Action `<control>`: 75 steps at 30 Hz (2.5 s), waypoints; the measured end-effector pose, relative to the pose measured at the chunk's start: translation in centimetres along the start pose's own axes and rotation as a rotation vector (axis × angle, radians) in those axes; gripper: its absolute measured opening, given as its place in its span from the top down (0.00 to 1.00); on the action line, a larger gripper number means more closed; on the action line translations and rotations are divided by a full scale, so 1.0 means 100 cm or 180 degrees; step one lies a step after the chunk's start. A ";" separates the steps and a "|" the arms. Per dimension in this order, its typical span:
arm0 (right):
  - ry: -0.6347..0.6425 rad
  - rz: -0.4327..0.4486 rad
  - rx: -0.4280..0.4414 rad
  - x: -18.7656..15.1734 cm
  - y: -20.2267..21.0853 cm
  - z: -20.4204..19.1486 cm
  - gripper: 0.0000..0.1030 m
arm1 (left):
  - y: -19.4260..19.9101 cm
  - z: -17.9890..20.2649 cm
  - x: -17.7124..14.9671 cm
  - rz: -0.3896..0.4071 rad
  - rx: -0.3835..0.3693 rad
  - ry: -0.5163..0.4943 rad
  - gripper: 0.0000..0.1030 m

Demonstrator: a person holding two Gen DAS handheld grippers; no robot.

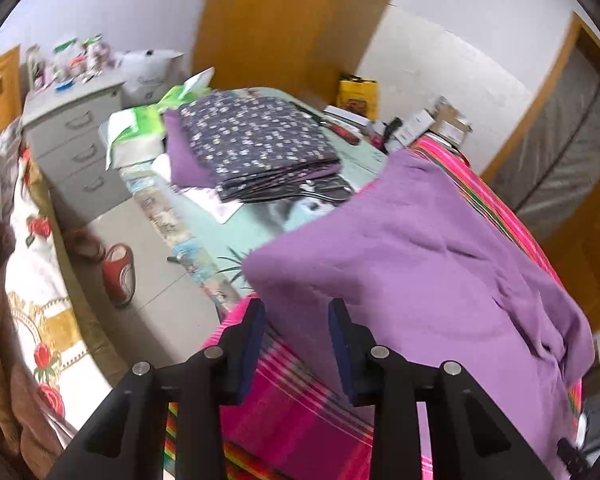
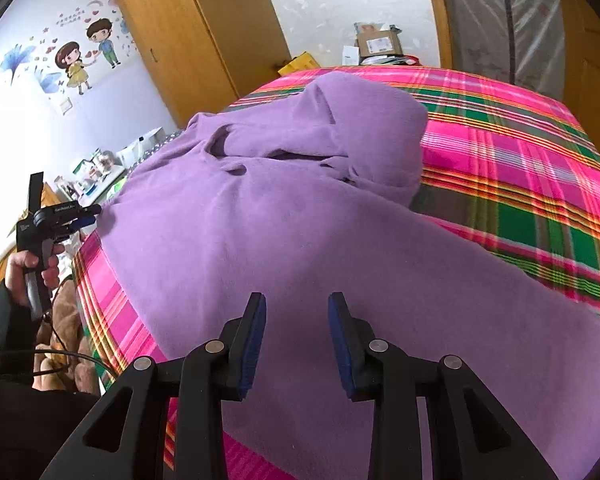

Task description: Fold clothes

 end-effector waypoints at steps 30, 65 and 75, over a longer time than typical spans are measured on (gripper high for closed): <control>0.0053 -0.0037 0.0007 0.011 -0.014 -0.007 0.67 | -0.014 -0.011 0.019 -0.0104 -0.0255 0.0070 0.83; -0.0150 0.0232 0.0132 0.021 0.000 0.001 0.64 | 0.055 0.208 -0.124 -0.0286 -0.1311 -0.1824 0.85; -0.0740 0.0547 -0.0179 0.092 -0.003 0.080 0.54 | 0.045 0.217 -0.131 -0.0343 -0.1341 -0.1876 0.85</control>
Point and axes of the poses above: each gripper's, at about its wrist camera, not at the fingertips, and y roughly against the way its jaws point, z to its right, x to its top, the point moved 9 cm from there along -y, roughly the way its jaws point, and after that the axes turned 13 degrees about x, right-handed, at the moved point
